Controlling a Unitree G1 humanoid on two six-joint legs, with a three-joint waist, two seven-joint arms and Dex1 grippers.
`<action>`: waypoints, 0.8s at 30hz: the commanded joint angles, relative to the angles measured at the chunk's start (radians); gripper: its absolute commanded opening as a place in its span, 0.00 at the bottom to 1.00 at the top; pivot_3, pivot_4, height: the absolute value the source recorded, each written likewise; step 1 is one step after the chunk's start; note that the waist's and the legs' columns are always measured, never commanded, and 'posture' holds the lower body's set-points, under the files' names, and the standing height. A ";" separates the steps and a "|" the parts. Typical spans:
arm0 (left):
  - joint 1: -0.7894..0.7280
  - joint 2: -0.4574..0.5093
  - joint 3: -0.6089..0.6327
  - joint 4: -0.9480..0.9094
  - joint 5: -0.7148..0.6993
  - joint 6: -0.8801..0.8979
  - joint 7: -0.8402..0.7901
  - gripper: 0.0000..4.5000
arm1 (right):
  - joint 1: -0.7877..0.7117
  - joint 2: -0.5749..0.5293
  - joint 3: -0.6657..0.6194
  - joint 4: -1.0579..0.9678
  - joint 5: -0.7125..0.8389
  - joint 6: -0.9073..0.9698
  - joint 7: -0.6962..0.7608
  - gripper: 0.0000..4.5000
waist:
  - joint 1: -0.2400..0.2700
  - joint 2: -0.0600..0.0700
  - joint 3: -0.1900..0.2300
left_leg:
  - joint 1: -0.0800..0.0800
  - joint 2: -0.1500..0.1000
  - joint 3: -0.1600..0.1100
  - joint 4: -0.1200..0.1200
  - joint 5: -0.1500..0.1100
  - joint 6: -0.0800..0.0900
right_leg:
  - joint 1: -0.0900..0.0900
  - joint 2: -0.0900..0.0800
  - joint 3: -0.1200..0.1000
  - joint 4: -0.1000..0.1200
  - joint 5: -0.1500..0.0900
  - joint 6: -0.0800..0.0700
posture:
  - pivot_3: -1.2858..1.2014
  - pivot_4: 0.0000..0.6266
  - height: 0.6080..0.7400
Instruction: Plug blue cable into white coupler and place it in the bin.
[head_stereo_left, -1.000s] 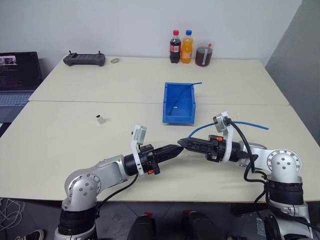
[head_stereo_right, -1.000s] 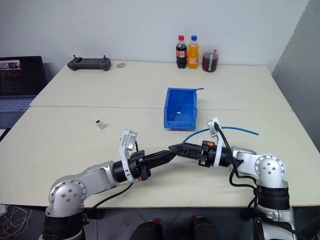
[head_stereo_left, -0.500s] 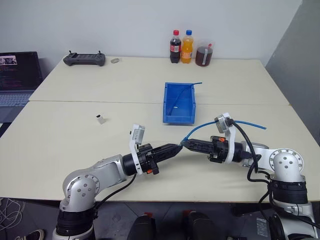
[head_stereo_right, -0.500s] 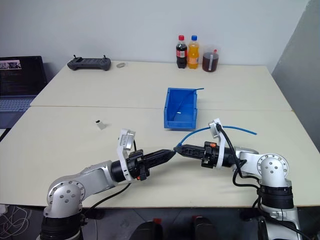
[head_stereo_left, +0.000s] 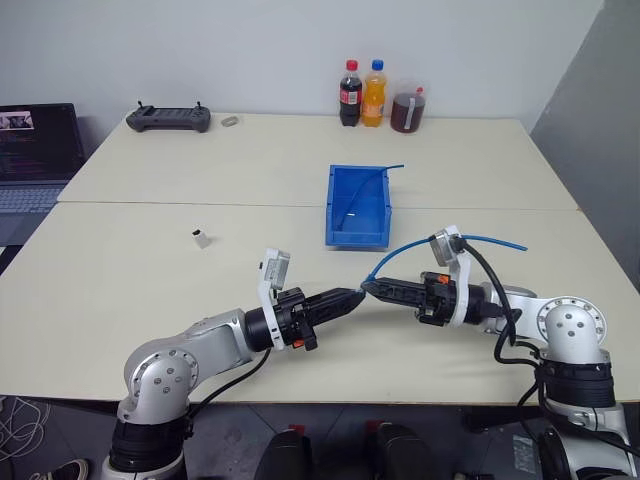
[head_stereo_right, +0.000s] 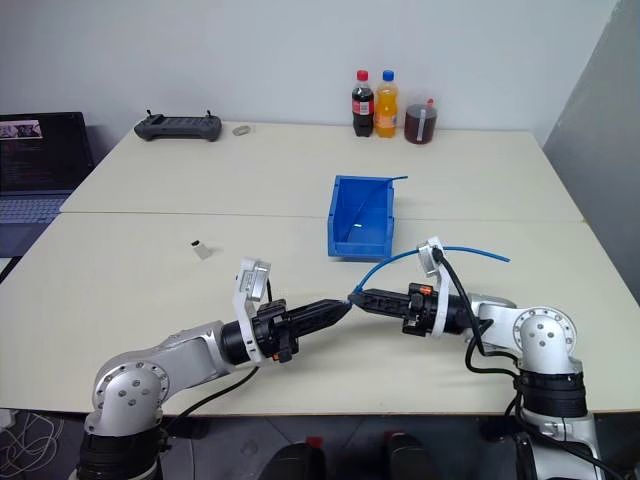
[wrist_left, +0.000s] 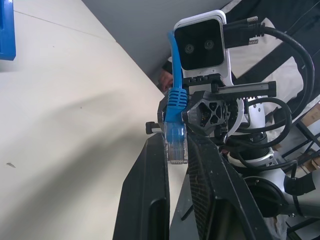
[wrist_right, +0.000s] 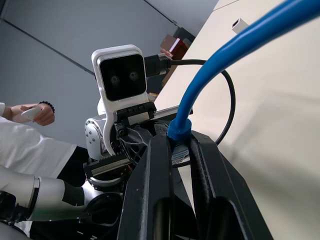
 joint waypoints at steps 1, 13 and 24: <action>-0.010 0.000 -0.003 -0.024 -0.002 -0.028 0.005 0.13 | -0.026 0.005 0.003 -0.016 0.019 -0.014 0.019 0.04 | 0.000 0.000 0.000 | 0.000 0.000 0.000 0.000 0.000 0.000 | 0.000 0.000 0.000 0.000 0.000 0.000 | 0.52 0.24 1.00; 0.031 0.117 0.034 -0.092 -0.068 -0.015 -0.057 0.70 | -0.054 -0.049 -0.011 0.031 0.000 -0.019 0.053 0.04 | -0.002 0.000 0.001 | 0.000 0.000 0.000 -0.001 0.000 0.000 | 0.000 0.000 0.000 -0.001 0.000 0.000 | 0.52 0.24 1.00; 0.187 0.252 0.021 -0.162 0.396 -0.269 0.076 0.99 | -0.100 -0.110 -0.017 0.064 -0.018 -0.034 0.101 0.04 | 0.000 0.001 0.002 | 0.000 0.000 0.001 -0.002 0.000 0.000 | -0.001 0.000 0.001 -0.001 0.000 0.000 | 0.52 0.24 1.00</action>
